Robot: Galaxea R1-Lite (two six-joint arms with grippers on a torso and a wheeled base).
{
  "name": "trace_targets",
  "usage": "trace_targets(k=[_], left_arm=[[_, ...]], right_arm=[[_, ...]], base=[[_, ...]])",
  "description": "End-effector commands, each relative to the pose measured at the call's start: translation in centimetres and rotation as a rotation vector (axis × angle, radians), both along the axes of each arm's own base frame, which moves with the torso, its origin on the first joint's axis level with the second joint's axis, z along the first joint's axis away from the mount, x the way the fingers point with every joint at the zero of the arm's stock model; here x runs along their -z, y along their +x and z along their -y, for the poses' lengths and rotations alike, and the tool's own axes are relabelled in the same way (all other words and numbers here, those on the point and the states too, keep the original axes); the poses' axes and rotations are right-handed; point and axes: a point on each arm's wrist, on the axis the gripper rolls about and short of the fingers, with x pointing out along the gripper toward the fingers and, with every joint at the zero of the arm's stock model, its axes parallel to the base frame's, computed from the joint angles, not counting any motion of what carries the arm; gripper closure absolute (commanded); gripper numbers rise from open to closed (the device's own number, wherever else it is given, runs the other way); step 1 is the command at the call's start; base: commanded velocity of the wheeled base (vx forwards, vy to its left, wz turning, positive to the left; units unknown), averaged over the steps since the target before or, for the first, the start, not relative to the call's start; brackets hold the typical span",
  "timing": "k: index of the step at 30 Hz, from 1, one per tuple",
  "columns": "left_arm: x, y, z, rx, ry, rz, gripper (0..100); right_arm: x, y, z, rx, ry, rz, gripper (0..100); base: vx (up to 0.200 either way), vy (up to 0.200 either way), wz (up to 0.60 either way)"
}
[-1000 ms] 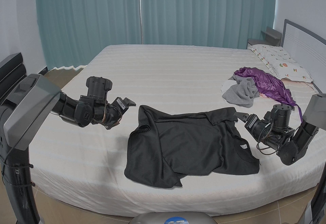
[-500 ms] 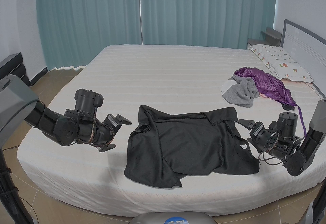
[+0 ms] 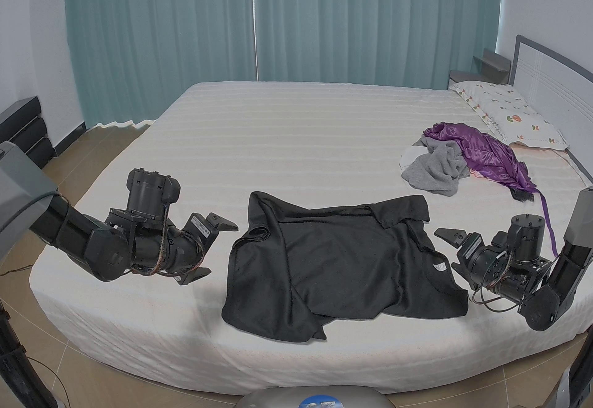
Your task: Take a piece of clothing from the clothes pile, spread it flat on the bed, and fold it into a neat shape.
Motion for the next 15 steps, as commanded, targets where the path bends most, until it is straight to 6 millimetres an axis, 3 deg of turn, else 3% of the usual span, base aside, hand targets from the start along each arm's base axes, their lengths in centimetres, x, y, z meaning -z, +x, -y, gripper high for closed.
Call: trace_targets(k=[1, 3, 8, 15], left_arm=[[0.5, 0.0, 0.0, 0.001, 0.005, -0.016, 0], [0.9, 0.0, 0.0, 0.002, 0.011, -0.025, 0], [2.4, 0.0, -0.1, -0.014, 0.053, -0.061, 0], [3.9, -1.9, -1.7, 0.031, 0.214, -0.081, 0]], right_arm=[[0.3, -0.2, 0.0, -0.001, -0.003, -0.015, 0], [0.3, -0.2, 0.0, -0.001, -0.004, -0.018, 0], [0.6, -0.2, -0.1, -0.005, -0.007, -0.027, 0], [0.7, -0.2, -0.2, -0.005, -0.010, -0.031, 0]], base=[[0.000, -0.200, 0.00], [0.000, -0.200, 0.00], [0.000, 0.000, 0.00], [0.000, 0.000, 0.00]])
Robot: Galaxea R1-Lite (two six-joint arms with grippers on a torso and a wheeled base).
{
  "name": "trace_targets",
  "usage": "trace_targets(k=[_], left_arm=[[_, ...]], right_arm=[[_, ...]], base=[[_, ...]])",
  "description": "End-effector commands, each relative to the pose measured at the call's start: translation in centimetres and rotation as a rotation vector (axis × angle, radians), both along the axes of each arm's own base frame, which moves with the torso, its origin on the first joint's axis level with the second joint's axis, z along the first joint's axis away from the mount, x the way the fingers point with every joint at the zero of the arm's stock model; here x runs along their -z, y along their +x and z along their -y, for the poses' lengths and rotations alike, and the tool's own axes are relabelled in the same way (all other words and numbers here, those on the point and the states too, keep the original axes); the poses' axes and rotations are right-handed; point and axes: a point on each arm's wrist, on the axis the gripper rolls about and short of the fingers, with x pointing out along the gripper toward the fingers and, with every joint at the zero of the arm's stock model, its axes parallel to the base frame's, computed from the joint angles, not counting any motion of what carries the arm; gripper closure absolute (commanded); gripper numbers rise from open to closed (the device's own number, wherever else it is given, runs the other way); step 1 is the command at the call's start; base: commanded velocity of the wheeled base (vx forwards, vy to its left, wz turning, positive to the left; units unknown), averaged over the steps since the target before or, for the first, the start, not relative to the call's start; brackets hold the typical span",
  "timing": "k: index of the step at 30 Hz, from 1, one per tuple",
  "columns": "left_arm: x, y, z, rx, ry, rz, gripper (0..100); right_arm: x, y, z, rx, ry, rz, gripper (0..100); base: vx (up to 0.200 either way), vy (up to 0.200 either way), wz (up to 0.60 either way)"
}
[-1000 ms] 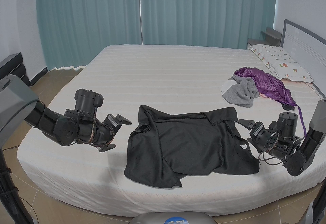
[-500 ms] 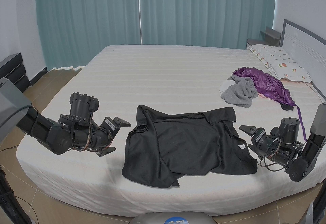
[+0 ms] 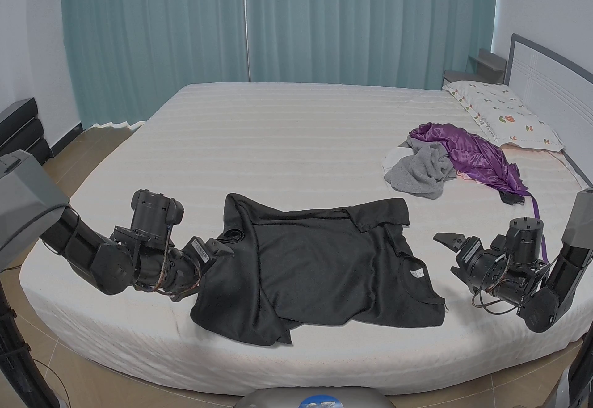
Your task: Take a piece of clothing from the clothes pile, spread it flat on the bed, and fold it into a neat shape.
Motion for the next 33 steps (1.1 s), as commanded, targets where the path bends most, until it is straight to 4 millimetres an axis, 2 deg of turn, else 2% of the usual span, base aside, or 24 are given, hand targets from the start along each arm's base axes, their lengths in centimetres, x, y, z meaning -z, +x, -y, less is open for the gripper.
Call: trace_targets(k=[1, 11, 18, 28, 29, 33], left_arm=[[1.3, -1.2, -1.2, 0.014, 0.102, -0.031, 0], [3.6, -2.0, -1.7, 0.051, 0.248, -0.088, 0], [5.7, -1.2, -1.4, 0.057, 0.249, -0.136, 0], [7.3, -0.3, -1.0, 0.063, 0.244, -0.145, 0], [7.3, -0.3, -1.0, 0.063, 0.244, -0.145, 100], [7.1, -0.1, -1.0, 0.056, 0.238, -0.136, 100]], right_arm=[[0.2, 0.0, 0.0, 0.001, -0.001, -0.005, 0], [0.2, -0.1, 0.0, 0.001, -0.007, -0.010, 0], [0.2, -0.1, 0.0, 0.001, -0.007, -0.010, 0], [0.7, -0.1, -0.4, -0.013, -0.010, -0.025, 0], [0.7, -0.1, -0.4, -0.013, -0.010, -0.027, 0], [0.9, -0.1, -0.4, -0.013, -0.011, -0.031, 0]], base=[[0.000, 0.000, 0.00], [0.000, 0.000, 0.00], [0.000, 0.000, 0.00], [0.000, 0.000, 0.00], [0.000, 0.000, 0.00], [0.000, 0.000, 0.00]])
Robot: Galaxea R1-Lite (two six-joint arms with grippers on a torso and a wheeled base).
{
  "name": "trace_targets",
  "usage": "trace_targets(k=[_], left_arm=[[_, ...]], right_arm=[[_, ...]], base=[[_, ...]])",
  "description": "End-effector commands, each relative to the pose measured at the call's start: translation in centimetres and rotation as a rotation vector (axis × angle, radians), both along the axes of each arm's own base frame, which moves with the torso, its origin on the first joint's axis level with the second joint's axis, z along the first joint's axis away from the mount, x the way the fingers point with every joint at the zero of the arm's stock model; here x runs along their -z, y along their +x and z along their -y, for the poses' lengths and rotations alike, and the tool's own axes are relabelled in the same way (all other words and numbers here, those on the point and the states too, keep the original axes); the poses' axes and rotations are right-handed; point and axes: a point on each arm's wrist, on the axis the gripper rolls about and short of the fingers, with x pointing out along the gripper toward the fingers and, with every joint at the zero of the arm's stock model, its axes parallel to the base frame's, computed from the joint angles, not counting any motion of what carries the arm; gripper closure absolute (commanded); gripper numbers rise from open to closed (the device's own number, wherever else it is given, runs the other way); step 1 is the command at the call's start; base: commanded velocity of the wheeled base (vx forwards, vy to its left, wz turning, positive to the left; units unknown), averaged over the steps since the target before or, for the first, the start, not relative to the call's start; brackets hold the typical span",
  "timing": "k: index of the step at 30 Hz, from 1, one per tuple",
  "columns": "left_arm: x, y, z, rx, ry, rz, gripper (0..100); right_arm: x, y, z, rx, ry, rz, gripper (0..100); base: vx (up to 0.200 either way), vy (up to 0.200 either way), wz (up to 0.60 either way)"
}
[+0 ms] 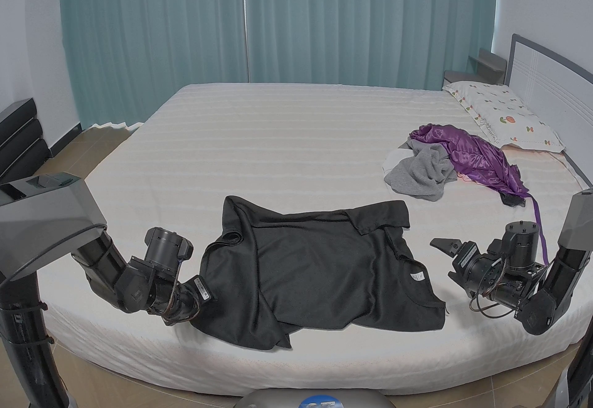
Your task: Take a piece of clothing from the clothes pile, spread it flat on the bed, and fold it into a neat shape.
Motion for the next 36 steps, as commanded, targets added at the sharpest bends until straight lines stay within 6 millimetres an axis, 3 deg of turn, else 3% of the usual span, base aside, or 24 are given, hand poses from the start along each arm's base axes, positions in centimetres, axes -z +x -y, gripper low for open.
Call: trace_targets(k=[1, 18, 28, 36], left_arm=[[0.3, 0.2, 0.0, -0.010, -0.003, -0.003, 100], [-1.0, 2.1, -0.3, -0.113, -0.098, 0.192, 100], [-1.8, 3.3, -1.6, -0.199, -0.161, 0.297, 100], [-0.9, 4.8, -1.4, -0.232, -0.191, 0.295, 100]], right_arm=[[0.3, 0.0, 0.0, -0.002, -0.002, -0.011, 0], [0.4, 0.3, 0.0, 0.003, -0.001, 0.001, 0], [0.3, 0.4, 0.0, 0.008, 0.001, 0.005, 0], [1.0, 0.7, 0.2, 0.016, 0.000, 0.014, 0]], base=[[0.000, 0.000, 0.00], [0.000, 0.000, 0.00], [0.000, 0.000, 0.00], [0.000, 0.000, 0.00]])
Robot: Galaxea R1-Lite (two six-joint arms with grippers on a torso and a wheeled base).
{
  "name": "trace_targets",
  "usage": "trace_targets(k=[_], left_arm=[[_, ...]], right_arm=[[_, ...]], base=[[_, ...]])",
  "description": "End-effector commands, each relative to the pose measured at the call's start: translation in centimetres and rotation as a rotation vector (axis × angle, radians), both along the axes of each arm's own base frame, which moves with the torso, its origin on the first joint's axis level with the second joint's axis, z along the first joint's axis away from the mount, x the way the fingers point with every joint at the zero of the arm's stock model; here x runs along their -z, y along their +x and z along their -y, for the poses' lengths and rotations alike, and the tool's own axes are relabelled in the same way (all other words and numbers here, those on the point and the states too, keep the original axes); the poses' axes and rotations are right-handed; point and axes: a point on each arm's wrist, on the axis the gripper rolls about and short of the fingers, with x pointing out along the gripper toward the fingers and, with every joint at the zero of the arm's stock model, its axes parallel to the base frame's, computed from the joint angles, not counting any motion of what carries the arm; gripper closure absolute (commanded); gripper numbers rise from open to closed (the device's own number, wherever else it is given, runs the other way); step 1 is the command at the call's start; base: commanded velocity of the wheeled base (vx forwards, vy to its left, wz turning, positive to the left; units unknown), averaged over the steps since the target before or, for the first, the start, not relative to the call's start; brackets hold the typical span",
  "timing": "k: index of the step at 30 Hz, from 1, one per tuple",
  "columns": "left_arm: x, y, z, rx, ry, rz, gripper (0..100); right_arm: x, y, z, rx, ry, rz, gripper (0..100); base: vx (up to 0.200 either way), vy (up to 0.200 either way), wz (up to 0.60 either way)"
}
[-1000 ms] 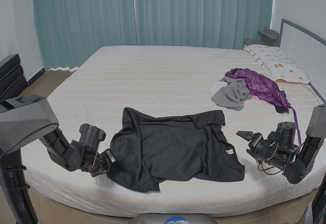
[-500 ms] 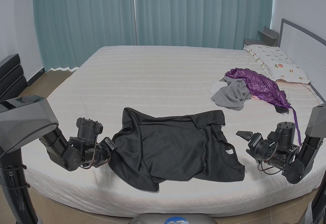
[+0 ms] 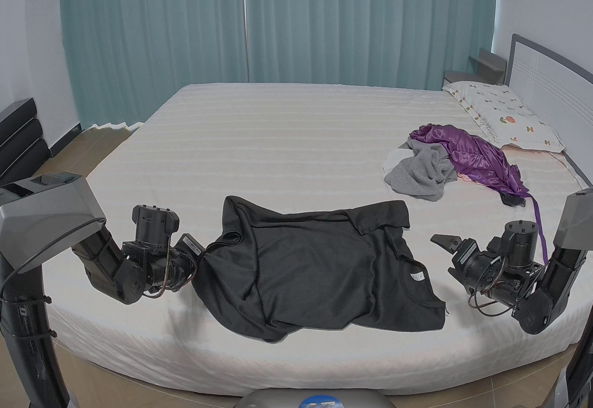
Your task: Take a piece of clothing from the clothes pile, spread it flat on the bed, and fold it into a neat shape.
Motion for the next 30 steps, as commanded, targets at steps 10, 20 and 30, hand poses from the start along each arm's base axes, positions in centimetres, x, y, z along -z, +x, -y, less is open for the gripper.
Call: trace_targets(k=[10, 20, 30], left_arm=[[0.9, 0.5, 0.0, -0.008, -0.003, -0.015, 100], [0.9, 0.2, 0.0, -0.004, -0.002, -0.021, 100], [0.8, 0.1, 0.0, -0.003, 0.000, -0.025, 100]], right_arm=[[2.0, 0.1, 0.0, 0.000, -0.017, -0.053, 0], [2.5, 0.1, 0.0, 0.000, -0.021, -0.068, 0], [2.5, 0.1, 0.0, 0.000, -0.021, -0.068, 0]], base=[[0.000, 0.000, 0.00], [0.000, 0.000, 0.00], [0.000, 0.000, 0.00]])
